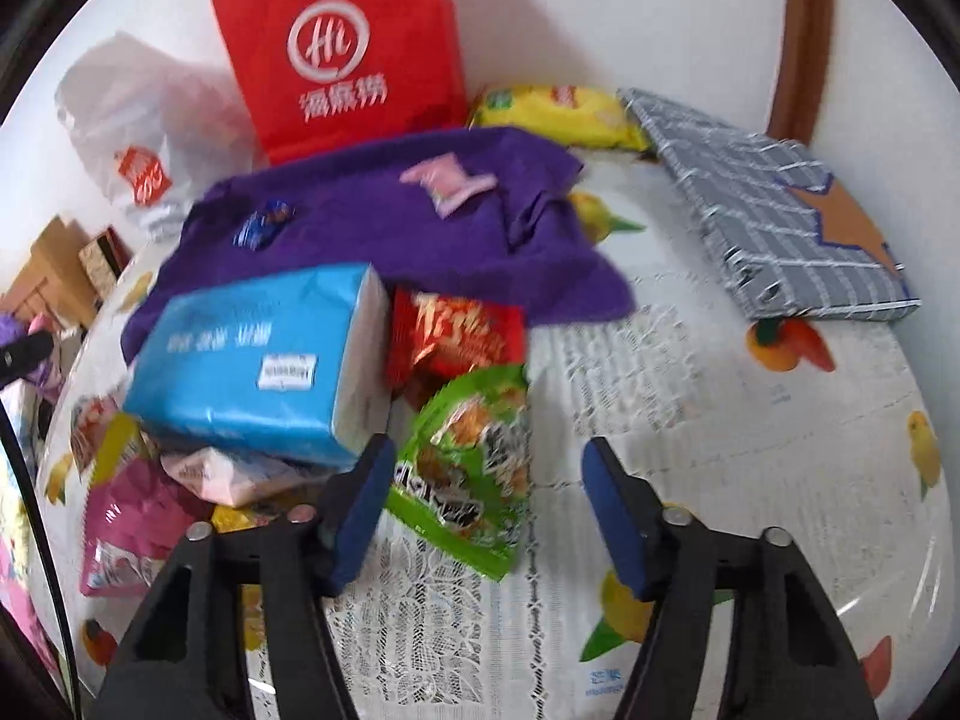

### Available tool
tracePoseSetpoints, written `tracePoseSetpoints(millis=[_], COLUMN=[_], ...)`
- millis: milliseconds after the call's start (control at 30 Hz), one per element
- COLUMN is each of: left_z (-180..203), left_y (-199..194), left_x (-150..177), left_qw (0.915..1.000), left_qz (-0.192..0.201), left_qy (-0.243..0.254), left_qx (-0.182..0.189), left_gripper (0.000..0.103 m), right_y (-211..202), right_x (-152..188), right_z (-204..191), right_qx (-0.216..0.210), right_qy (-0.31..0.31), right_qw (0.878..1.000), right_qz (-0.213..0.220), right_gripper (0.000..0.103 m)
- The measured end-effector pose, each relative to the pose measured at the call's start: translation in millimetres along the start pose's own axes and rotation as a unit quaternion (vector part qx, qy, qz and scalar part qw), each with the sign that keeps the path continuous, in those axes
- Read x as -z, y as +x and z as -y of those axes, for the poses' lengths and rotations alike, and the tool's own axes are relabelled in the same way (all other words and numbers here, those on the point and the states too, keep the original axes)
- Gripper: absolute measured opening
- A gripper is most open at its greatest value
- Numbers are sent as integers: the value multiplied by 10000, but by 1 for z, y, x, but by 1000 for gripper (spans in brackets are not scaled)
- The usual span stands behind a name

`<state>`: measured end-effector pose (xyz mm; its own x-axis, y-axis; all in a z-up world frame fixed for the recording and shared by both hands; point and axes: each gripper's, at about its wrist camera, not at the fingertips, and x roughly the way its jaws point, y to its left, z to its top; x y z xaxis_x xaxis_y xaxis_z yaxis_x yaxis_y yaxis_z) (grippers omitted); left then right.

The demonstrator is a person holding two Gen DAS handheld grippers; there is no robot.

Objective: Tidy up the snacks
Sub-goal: 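Grasp the panda-print packet with the left tool while the right tool grasps the green snack bag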

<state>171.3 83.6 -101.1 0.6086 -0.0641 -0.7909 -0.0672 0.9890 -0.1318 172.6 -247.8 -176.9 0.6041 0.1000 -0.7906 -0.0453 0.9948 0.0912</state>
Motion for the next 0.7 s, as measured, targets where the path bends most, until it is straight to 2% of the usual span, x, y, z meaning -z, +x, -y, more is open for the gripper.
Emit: tracePoseSetpoints(millis=[300, 467, 700], left_z=[-14, -16, -6], left_y=[14, 24, 34], left_x=[2, 6, 11], left_qw=[9998, 9994, 9982], left_qz=[-199, -354, -495], left_qy=[-3, 58, 333], left_qx=[-57, -14, 2], left_gripper=[86, 86, 86], right_y=[25, 32, 23], right_x=[0, 1, 1], right_z=[-5, -9, -3], right_qx=[-92, -23, -43], right_qy=[-49, -111, -137], right_qw=[9998, 9998, 9999], right_qz=[-193, -134, -28], right_gripper=[60, 58, 48])
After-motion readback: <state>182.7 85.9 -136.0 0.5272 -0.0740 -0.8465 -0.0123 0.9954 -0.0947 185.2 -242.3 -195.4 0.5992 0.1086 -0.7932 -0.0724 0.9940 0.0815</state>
